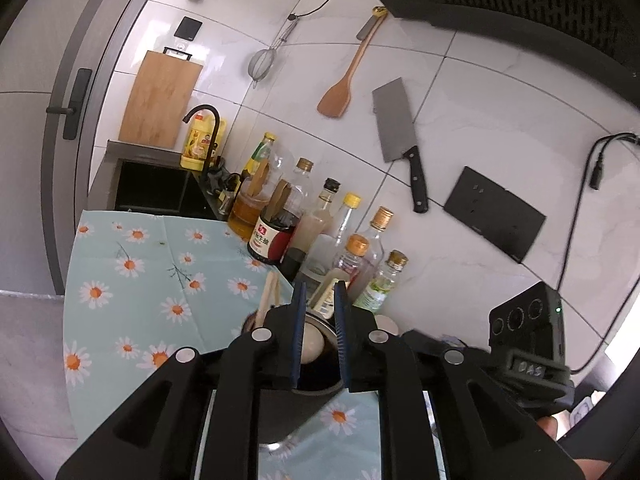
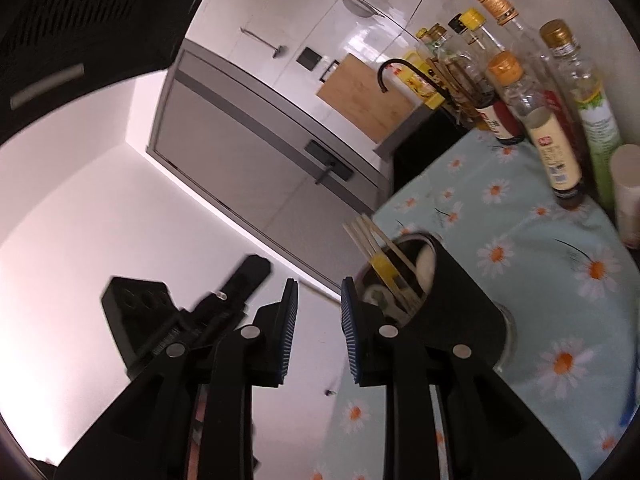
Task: Organize utensils
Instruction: 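Move both open tools back down to the remaining chopsticks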
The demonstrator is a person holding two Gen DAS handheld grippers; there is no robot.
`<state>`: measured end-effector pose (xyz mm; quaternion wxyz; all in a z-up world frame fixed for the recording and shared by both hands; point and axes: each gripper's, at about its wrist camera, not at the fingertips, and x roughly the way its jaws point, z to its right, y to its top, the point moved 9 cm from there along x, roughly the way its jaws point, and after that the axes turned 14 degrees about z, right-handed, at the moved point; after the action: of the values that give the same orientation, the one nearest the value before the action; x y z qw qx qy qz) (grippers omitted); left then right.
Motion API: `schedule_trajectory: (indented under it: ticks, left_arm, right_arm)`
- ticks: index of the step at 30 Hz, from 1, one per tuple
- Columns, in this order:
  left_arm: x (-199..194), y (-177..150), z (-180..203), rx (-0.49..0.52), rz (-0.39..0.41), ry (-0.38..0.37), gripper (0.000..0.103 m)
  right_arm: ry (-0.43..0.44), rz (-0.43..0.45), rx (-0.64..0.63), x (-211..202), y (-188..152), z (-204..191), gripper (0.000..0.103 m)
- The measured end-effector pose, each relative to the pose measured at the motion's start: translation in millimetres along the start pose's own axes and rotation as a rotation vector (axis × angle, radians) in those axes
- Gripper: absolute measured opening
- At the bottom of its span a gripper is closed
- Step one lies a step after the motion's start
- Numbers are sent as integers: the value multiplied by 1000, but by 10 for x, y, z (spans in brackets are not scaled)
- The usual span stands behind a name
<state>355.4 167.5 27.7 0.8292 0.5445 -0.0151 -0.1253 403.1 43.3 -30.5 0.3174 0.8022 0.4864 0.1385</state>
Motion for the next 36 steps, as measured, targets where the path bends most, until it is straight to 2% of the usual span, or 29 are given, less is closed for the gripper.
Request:
schedule_trajectory:
  ticks: [4,5,8,11,23,32,36]
  left_arm:
    - [-205,-42,61,21,-15,4,14]
    - [-266,-64,72,23,-19,5,13]
    - [-454,-146,58,10,-32,40,14]
    - [-614,-229,64,-10,-41,45,14]
    - [-1036,-789,-48,-82,-125,81,13]
    - [-1290,-1403,-167,-193,-203,119,13]
    - [-1405,-1529,-251,-217,-216,128,13]
  right_arm:
    - [-89,-49,-73,-185,-149,-19,24]
    - [-134,-63,-92,-242,-195,1,24]
    - [-189,-116,-94,-333,-352,63,26]
    - [-224,-161,-103,-386,-486,119,26]
    - [-411,-510,-102,-341,-1370,362,26]
    - [-572,-730,-162,-291,-1916,645,26]
    - [-652,-793,-184,-274,-2060,809,26]
